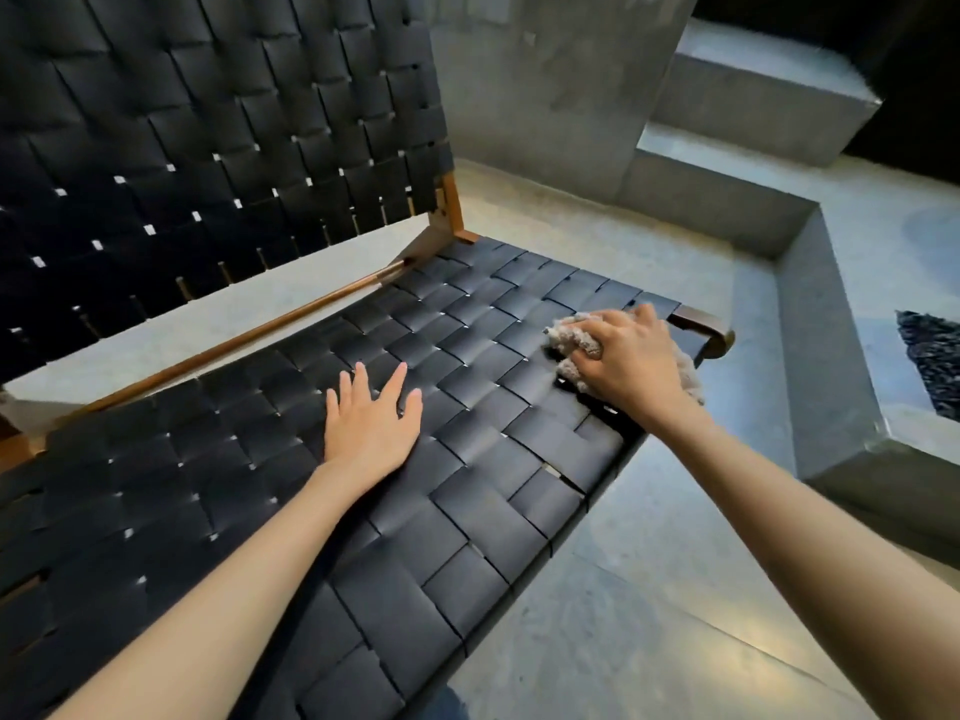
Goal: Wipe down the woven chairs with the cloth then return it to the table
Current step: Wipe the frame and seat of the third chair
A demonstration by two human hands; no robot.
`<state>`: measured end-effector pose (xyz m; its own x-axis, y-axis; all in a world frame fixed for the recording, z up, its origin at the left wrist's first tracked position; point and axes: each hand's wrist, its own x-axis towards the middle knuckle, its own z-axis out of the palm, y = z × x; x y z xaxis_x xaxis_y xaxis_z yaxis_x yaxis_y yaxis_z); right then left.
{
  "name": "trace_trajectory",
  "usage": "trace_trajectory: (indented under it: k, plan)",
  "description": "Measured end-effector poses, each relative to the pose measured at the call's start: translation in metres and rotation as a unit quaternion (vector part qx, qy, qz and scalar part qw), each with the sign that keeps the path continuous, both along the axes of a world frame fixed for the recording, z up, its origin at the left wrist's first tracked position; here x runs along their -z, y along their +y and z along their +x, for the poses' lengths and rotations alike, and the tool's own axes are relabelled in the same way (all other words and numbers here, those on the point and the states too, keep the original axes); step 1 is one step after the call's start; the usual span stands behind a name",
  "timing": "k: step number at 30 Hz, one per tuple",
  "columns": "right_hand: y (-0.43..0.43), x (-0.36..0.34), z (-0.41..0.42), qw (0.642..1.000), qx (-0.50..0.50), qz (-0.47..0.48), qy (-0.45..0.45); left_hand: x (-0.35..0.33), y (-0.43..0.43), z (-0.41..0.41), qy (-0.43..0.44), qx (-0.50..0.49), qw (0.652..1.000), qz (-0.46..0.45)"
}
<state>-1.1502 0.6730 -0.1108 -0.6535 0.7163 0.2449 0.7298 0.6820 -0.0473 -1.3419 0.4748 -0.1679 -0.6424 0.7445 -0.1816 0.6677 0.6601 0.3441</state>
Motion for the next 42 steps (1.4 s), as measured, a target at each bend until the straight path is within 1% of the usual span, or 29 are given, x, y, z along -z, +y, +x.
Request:
trace_trajectory:
  k: [5, 7, 9, 12, 14, 16, 18, 19, 21, 23, 25, 29, 31, 32, 33, 35, 37, 38, 39, 40, 42]
  plan:
    - [0.053, 0.001, -0.012, 0.994, 0.102, 0.046, -0.001, 0.013, 0.012, -0.018, 0.005, 0.005, 0.999, 0.031]
    - [0.056, 0.002, -0.021, 0.989, 0.138, 0.047, 0.012, 0.016, 0.014, -0.022, 0.006, -0.001, 0.999, 0.035]
    - [0.047, 0.002, -0.028, 0.989, 0.148, 0.025, 0.019, 0.017, 0.015, -0.022, 0.011, -0.005, 0.999, 0.043]
    - [0.009, 0.005, -0.037, 0.997, 0.069, -0.025, 0.002, 0.017, 0.015, -0.02, 0.015, -0.007, 0.999, 0.048]
    - [-0.027, 0.009, -0.047, 0.998, -0.013, -0.056, -0.003, 0.017, 0.016, -0.021, 0.011, -0.006, 0.999, 0.041]
    - [-0.062, 0.015, -0.055, 0.991, -0.103, -0.085, 0.001, 0.016, 0.016, -0.022, 0.005, -0.001, 0.999, 0.031]
    - [-0.076, 0.019, -0.056, 0.983, -0.16, -0.084, -0.012, 0.014, 0.016, -0.023, 0.005, -0.003, 0.999, 0.033]
    - [-0.069, 0.019, -0.055, 0.984, -0.166, -0.066, -0.024, 0.013, 0.016, -0.025, 0.015, -0.004, 0.999, 0.034]
    - [-0.037, 0.017, -0.055, 0.992, -0.117, -0.028, -0.033, 0.011, 0.016, -0.031, 0.042, 0.001, 0.999, 0.028]
    - [0.008, 0.014, -0.056, 1.0, -0.025, -0.005, -0.004, 0.012, 0.015, -0.039, 0.048, 0.0, 0.999, 0.02]
    - [0.046, 0.016, -0.059, 0.999, 0.037, 0.015, 0.019, 0.017, 0.015, -0.051, 0.043, -0.001, 0.999, 0.016]
    - [0.084, 0.021, -0.087, 0.992, 0.114, 0.053, 0.016, 0.028, 0.016, -0.081, 0.033, 0.009, 0.999, 0.012]
    - [0.083, 0.021, -0.103, 0.989, 0.139, 0.039, 0.026, 0.033, 0.017, -0.09, 0.032, -0.002, 0.999, 0.02]
    - [0.076, 0.022, -0.11, 0.99, 0.137, 0.018, 0.039, 0.034, 0.018, -0.091, 0.037, -0.008, 0.999, 0.022]
    - [0.064, 0.025, -0.118, 0.991, 0.12, -0.009, 0.053, 0.036, 0.019, -0.091, 0.046, -0.011, 0.999, 0.024]
    - [0.023, 0.037, -0.141, 0.994, 0.046, -0.072, 0.075, 0.038, 0.019, -0.089, 0.059, -0.011, 0.998, 0.028]
    - [-0.032, 0.05, -0.17, 0.987, -0.062, -0.136, 0.061, 0.038, 0.019, -0.088, 0.059, -0.011, 0.997, 0.04]
    - [-0.058, 0.056, -0.183, 0.981, -0.114, -0.152, 0.046, 0.038, 0.018, -0.088, 0.058, -0.011, 0.997, 0.044]
    - [-0.077, 0.06, -0.193, 0.976, -0.149, -0.155, 0.039, 0.038, 0.017, -0.088, 0.059, -0.009, 0.997, 0.048]
    - [-0.087, 0.062, -0.198, 0.974, -0.165, -0.152, 0.038, 0.039, 0.016, -0.088, 0.061, -0.009, 0.997, 0.052]
    - [-0.084, 0.061, -0.197, 0.978, -0.17, -0.117, 0.033, 0.038, 0.014, -0.087, 0.058, -0.013, 0.996, 0.064]
